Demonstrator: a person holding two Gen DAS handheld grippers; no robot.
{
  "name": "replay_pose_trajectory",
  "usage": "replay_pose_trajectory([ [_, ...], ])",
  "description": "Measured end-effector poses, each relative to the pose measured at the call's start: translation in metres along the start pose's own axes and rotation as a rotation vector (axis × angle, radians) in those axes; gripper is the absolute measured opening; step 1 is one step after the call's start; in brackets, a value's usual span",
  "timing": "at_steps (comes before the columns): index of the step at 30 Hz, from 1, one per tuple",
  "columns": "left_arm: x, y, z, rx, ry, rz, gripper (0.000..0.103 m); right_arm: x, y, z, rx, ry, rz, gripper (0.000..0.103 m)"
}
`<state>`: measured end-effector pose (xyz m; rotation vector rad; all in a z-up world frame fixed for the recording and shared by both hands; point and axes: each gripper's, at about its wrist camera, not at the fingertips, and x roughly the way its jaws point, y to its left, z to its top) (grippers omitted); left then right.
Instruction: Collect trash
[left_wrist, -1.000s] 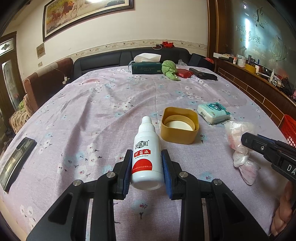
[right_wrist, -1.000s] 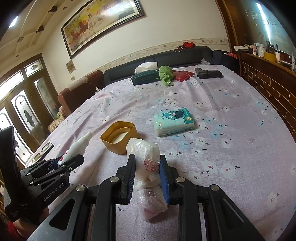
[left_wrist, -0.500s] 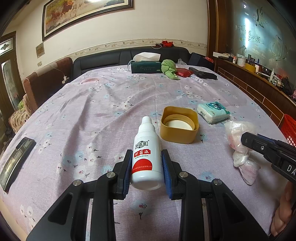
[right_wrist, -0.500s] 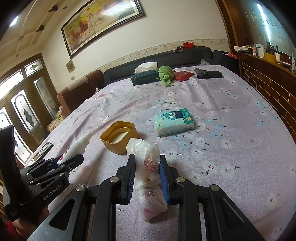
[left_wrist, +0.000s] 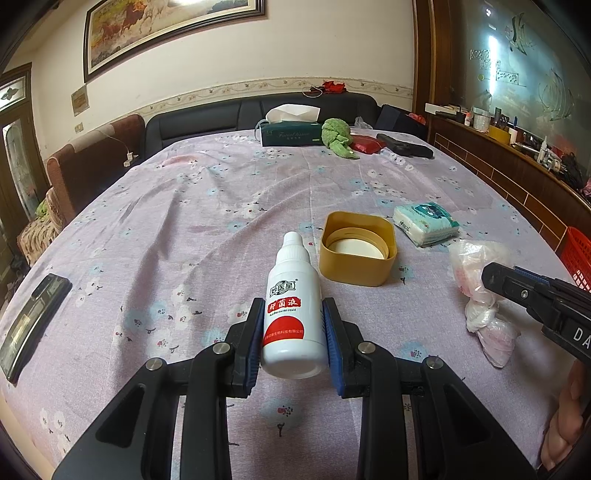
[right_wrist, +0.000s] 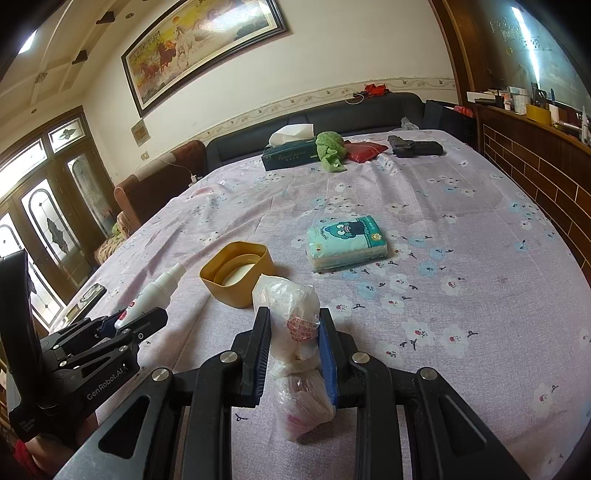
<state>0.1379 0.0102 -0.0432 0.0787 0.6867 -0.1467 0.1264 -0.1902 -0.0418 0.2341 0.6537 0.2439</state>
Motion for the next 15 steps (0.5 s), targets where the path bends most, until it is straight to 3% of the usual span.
replay_pose_trajectory([
  [15,-0.0006,-0.0006,-0.0002,0.0,-0.001,0.002,0.029,-0.0027,-0.0016,-0.0006,0.005,-0.006,-0.008,0.027],
])
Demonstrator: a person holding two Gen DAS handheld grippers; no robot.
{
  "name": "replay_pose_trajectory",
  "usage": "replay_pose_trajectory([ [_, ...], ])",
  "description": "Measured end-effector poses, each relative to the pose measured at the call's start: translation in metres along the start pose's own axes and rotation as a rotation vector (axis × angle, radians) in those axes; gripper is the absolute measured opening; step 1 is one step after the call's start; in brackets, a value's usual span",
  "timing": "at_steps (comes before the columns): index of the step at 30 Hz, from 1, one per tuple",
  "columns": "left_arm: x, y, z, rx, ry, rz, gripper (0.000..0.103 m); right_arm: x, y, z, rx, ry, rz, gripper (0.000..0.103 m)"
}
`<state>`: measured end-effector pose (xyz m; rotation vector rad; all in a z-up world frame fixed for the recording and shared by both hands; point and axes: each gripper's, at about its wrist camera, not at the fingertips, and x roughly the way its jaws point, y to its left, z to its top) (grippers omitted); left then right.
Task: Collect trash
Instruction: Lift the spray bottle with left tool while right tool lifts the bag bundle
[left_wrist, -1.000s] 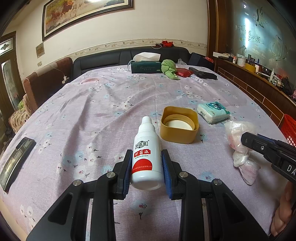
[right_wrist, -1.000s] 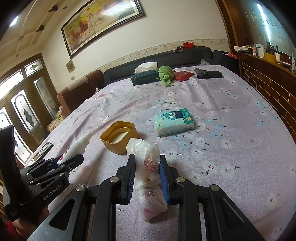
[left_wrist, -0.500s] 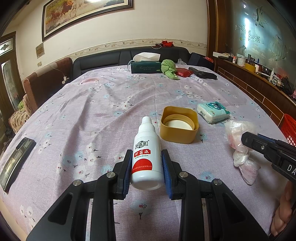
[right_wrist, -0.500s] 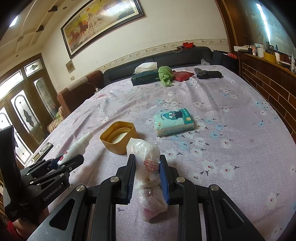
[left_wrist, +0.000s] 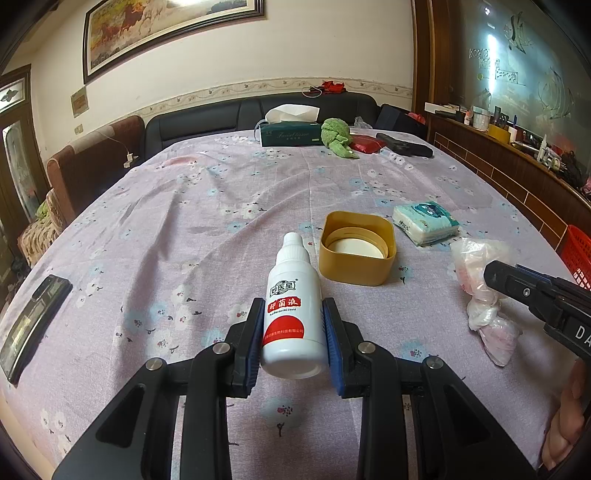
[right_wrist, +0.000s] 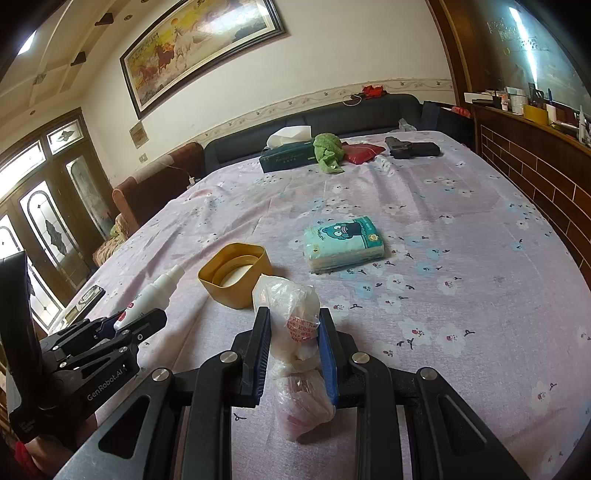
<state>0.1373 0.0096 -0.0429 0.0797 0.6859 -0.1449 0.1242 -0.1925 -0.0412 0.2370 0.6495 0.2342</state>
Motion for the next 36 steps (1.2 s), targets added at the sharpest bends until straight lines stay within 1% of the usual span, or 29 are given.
replay_pose_trajectory([
  [13,0.001,0.0,0.001,0.001,0.004,0.0,0.029,0.001,0.0,0.0,-0.001,0.001,0.0,0.027],
  [15,0.001,0.002,0.002,-0.004,0.005,-0.013,0.029,0.0,-0.001,0.001,0.005,0.003,-0.001,0.027],
  [19,0.002,0.007,0.003,-0.028,0.021,-0.045,0.029,0.004,-0.007,0.004,0.046,0.027,0.002,0.027],
  [24,0.0,0.006,0.001,-0.029,0.039,-0.045,0.029,-0.003,-0.019,0.007,0.116,0.055,0.029,0.027],
  [27,-0.007,0.001,0.003,-0.03,0.034,-0.066,0.029,-0.012,-0.023,0.008,0.127,0.04,0.024,0.027],
  [32,-0.024,-0.014,0.009,-0.002,0.007,-0.104,0.029,-0.028,-0.034,0.012,0.166,0.009,0.037,0.027],
  [36,-0.026,-0.021,0.01,0.012,0.02,-0.114,0.029,-0.041,-0.042,0.013,0.198,-0.015,0.051,0.027],
])
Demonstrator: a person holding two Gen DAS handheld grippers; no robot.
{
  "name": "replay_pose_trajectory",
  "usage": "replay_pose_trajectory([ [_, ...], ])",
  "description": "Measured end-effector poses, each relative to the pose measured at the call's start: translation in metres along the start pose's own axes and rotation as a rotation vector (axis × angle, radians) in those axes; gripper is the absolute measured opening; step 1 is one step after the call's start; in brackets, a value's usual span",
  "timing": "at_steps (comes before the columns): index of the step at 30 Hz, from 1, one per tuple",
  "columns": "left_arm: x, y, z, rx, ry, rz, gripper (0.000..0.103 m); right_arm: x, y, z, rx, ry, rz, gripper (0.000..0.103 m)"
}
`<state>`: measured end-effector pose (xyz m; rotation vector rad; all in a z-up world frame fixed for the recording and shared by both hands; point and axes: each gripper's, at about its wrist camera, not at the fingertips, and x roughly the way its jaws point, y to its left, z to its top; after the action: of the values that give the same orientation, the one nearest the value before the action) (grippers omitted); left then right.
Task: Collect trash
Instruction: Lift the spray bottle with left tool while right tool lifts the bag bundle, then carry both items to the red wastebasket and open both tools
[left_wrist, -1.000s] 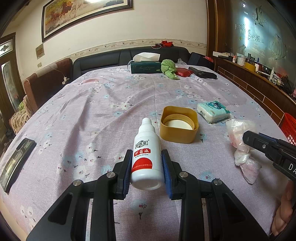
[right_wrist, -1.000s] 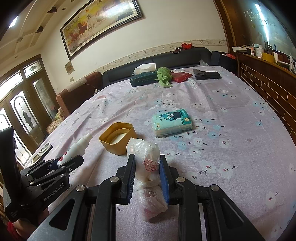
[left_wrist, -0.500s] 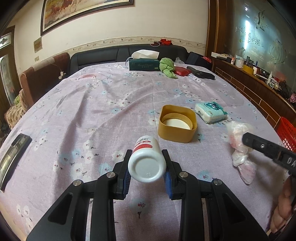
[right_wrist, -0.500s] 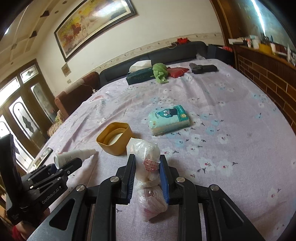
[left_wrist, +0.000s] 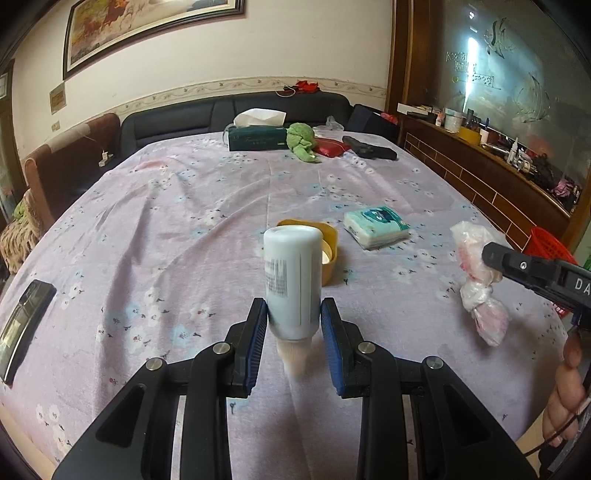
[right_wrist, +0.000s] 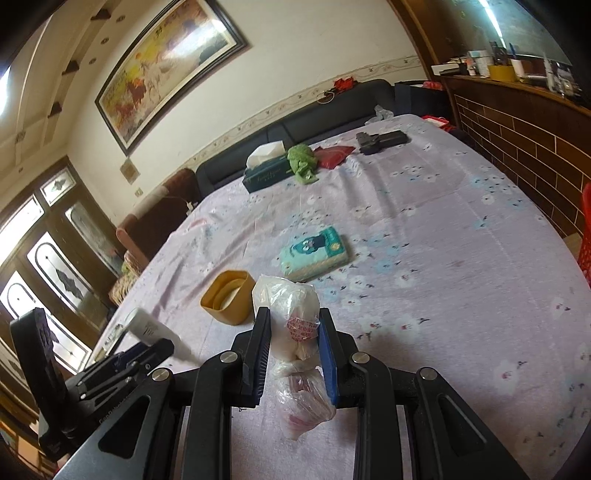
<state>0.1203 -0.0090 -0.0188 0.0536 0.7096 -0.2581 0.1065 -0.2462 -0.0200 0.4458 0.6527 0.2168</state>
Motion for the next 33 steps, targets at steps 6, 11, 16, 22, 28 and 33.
replay_pose_trajectory([
  [6,0.01,0.004,-0.002,-0.017,0.028,0.016,0.029,-0.007,-0.006,-0.002,0.012,-0.01,0.002,0.027],
  [11,0.023,0.008,0.0,-0.031,0.077,0.001,0.029,-0.006,-0.01,-0.004,0.027,-0.003,0.009,0.027],
  [16,0.036,-0.003,0.004,0.008,0.108,0.001,0.029,-0.007,-0.01,-0.004,0.022,-0.011,0.014,0.027],
  [22,0.056,-0.003,0.006,-0.003,0.159,0.023,0.029,-0.008,-0.009,-0.005,0.016,-0.007,0.021,0.027],
  [28,0.053,-0.002,0.004,-0.001,0.147,0.03,0.029,-0.011,-0.005,-0.005,0.005,-0.01,0.027,0.027],
  [33,0.036,-0.009,0.006,0.007,0.115,-0.009,0.029,-0.012,-0.003,-0.006,0.004,-0.011,0.031,0.027],
])
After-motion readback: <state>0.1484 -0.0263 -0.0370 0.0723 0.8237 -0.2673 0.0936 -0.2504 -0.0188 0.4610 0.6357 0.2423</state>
